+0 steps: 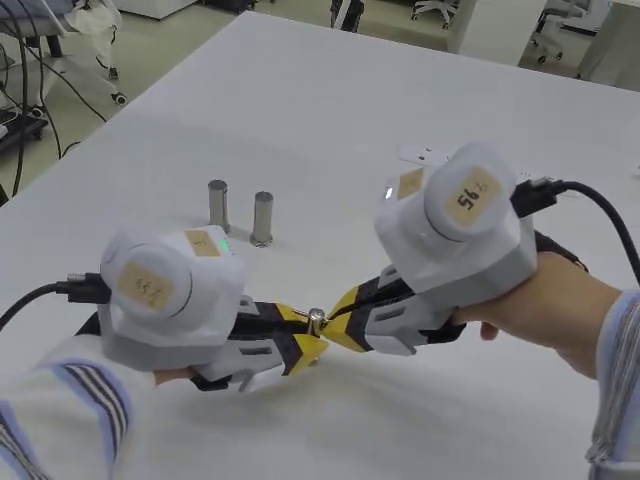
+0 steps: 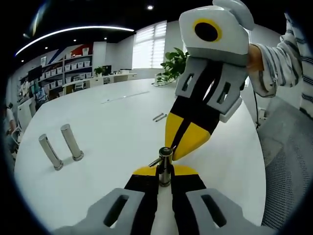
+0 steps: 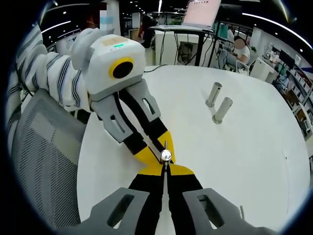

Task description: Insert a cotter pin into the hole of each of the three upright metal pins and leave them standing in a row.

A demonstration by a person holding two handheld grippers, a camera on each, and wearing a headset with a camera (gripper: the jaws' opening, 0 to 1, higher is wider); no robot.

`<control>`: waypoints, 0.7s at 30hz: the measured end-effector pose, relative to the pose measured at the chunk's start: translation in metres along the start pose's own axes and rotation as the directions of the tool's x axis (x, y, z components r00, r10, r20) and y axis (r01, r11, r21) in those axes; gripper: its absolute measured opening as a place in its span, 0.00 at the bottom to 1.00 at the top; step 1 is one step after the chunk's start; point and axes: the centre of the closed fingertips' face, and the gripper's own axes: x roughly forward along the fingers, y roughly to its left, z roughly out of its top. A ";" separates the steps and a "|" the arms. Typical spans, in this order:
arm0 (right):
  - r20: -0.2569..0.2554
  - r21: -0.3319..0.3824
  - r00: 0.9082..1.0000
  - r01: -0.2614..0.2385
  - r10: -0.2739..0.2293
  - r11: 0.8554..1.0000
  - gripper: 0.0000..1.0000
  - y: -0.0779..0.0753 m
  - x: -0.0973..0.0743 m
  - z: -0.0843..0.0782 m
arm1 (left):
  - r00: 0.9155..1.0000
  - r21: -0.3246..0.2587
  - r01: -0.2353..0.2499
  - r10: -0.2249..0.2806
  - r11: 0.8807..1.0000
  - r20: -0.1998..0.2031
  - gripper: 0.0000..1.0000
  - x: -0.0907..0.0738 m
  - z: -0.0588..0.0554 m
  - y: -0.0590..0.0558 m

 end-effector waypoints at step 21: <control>-0.011 -0.051 1.000 -0.004 0.004 0.999 0.07 -0.003 -0.010 -0.005 | 1.000 -0.003 -0.005 0.005 1.000 -0.002 0.07 0.000 0.000 0.000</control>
